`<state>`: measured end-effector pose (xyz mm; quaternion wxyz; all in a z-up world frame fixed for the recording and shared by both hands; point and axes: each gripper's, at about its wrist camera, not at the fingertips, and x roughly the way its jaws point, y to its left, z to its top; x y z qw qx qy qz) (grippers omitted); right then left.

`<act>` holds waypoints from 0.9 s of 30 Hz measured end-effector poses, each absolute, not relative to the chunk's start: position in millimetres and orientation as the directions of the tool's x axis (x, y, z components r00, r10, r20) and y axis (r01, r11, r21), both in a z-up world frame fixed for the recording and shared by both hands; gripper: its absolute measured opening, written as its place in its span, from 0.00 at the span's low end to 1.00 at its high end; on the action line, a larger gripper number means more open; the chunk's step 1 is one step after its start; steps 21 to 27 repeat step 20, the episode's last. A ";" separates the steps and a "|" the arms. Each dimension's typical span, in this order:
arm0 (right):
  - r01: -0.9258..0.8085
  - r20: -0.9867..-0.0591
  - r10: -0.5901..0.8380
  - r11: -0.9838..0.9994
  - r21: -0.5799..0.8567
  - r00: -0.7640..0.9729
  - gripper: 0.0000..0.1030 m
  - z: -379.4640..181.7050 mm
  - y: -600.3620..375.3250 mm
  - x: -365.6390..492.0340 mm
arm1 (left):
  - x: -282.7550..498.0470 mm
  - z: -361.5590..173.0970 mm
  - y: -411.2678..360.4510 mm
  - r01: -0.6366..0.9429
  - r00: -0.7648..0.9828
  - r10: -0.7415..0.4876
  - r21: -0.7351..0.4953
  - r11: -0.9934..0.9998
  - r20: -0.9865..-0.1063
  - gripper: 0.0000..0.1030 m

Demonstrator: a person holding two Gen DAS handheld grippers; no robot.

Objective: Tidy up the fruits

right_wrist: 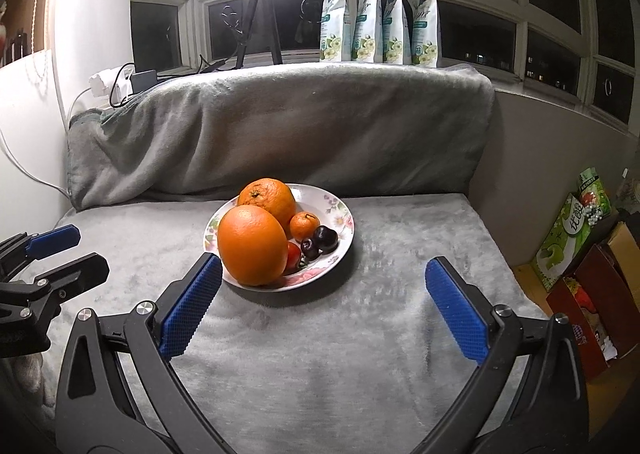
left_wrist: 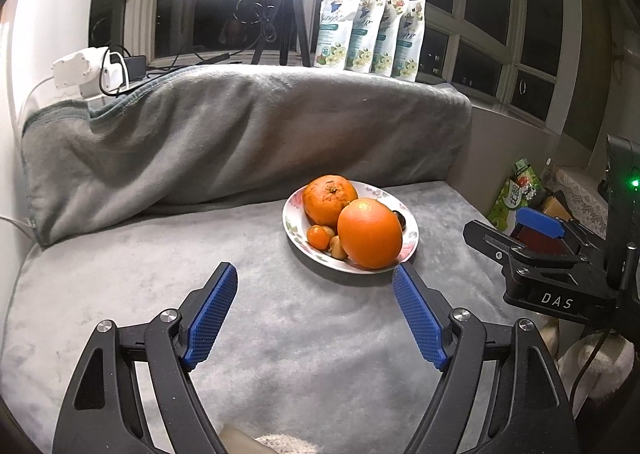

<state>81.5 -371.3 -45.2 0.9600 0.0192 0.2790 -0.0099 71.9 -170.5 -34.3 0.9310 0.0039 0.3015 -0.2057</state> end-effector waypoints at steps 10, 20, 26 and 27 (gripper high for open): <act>0.018 -0.551 -0.005 1.000 0.019 0.835 1.00 -47.8 -366.7 83.3 | 71.3 -33.9 -170.0 0.383 0.734 -0.378 -0.117 0.916 -0.564 0.78; 0.024 -0.563 -0.006 0.999 0.025 0.826 1.00 -52.6 -367.6 86.7 | 71.1 -35.6 -168.6 0.386 0.733 -0.380 -0.116 0.915 -0.564 0.78; 0.024 -0.563 -0.006 0.999 0.025 0.826 1.00 -52.6 -367.6 86.7 | 71.1 -35.6 -168.6 0.386 0.733 -0.380 -0.116 0.915 -0.564 0.78; 0.024 -0.563 -0.006 0.999 0.025 0.826 1.00 -52.6 -367.6 86.7 | 71.1 -35.6 -168.6 0.386 0.733 -0.380 -0.116 0.915 -0.564 0.78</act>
